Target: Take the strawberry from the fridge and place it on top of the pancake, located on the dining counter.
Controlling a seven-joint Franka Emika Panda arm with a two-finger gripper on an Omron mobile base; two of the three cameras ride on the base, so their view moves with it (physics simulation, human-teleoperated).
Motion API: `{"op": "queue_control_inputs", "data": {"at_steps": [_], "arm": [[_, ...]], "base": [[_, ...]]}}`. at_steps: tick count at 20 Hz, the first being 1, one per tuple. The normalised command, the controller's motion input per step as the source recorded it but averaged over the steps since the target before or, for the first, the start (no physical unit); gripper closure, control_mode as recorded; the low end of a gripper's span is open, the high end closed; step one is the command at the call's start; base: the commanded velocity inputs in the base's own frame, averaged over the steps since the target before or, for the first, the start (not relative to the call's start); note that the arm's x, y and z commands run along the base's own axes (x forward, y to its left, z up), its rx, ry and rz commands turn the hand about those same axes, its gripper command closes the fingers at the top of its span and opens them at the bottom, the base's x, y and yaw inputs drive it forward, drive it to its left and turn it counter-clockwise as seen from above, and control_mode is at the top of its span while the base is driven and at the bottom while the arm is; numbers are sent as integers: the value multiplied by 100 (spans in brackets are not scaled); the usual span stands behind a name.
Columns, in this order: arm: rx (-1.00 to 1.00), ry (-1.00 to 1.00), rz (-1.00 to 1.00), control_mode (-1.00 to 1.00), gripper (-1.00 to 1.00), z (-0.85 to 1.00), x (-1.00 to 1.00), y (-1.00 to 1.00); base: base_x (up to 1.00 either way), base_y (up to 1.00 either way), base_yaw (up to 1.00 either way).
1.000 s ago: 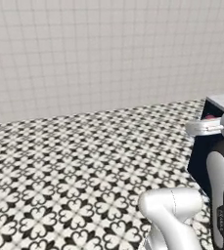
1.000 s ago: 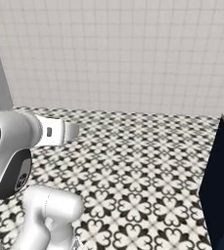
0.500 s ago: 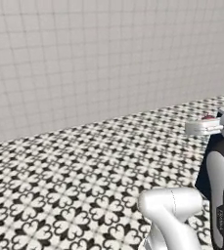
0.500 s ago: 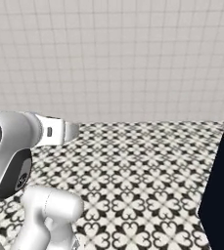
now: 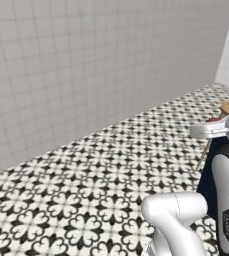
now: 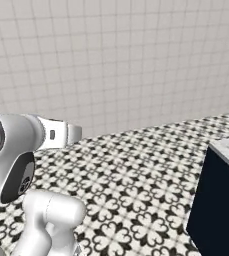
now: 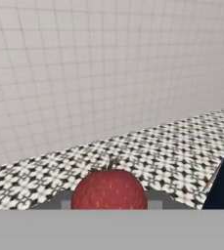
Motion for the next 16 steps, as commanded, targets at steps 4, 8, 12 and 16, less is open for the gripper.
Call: {"op": "queue_control_inputs", "data": {"at_steps": [4, 8, 12, 16], "arm": [[0, 0, 0, 100, 100, 0, 0, 0], [0, 0, 0, 100, 100, 0, 0, 0], [0, 0, 0, 100, 100, 0, 0, 0], [0, 0, 0, 100, 100, 0, 0, 0]], "base": [[99, 71, -48], [96, 80, -47], [98, 77, -48], [100, 66, -47]]}}
